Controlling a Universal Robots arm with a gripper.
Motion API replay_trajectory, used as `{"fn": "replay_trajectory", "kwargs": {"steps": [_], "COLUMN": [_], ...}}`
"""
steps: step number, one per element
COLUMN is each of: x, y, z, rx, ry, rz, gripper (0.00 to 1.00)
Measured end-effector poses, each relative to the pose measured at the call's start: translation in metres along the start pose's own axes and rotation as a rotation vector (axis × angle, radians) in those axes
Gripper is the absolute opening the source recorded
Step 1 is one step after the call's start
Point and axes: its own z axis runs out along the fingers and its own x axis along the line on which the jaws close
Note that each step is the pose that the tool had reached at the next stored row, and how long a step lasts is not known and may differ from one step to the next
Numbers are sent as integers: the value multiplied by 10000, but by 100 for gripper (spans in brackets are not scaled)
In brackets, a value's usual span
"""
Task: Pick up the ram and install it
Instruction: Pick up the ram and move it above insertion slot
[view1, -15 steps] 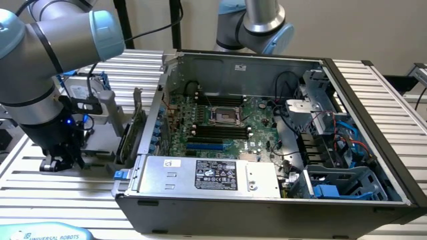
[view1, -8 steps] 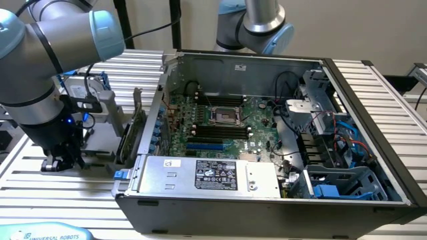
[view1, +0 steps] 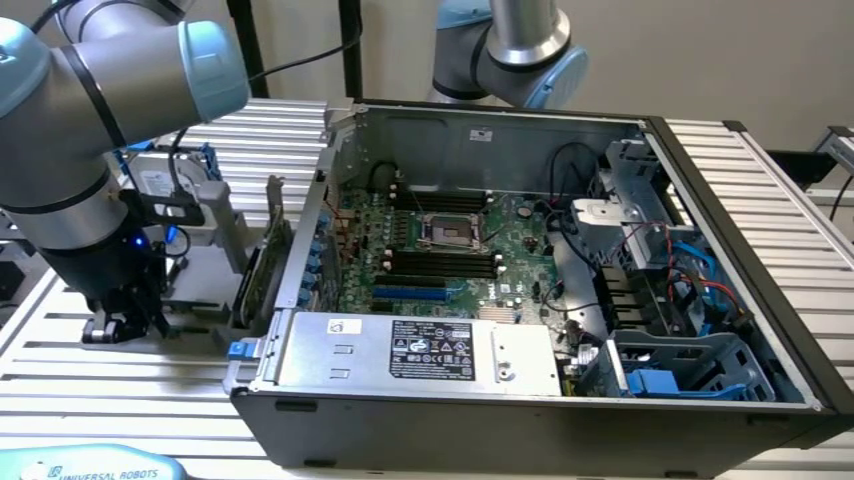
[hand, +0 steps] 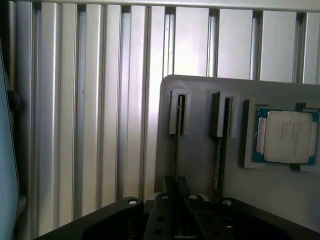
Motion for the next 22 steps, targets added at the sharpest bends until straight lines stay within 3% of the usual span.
{"fn": "replay_trajectory", "kwargs": {"steps": [8,22], "x": [-1,-2], "y": [4,-30], "z": [-211,-843], "rx": [-4,-17], "ry": [0,-5], "rz": [0,0], "gripper": [13,13]}}
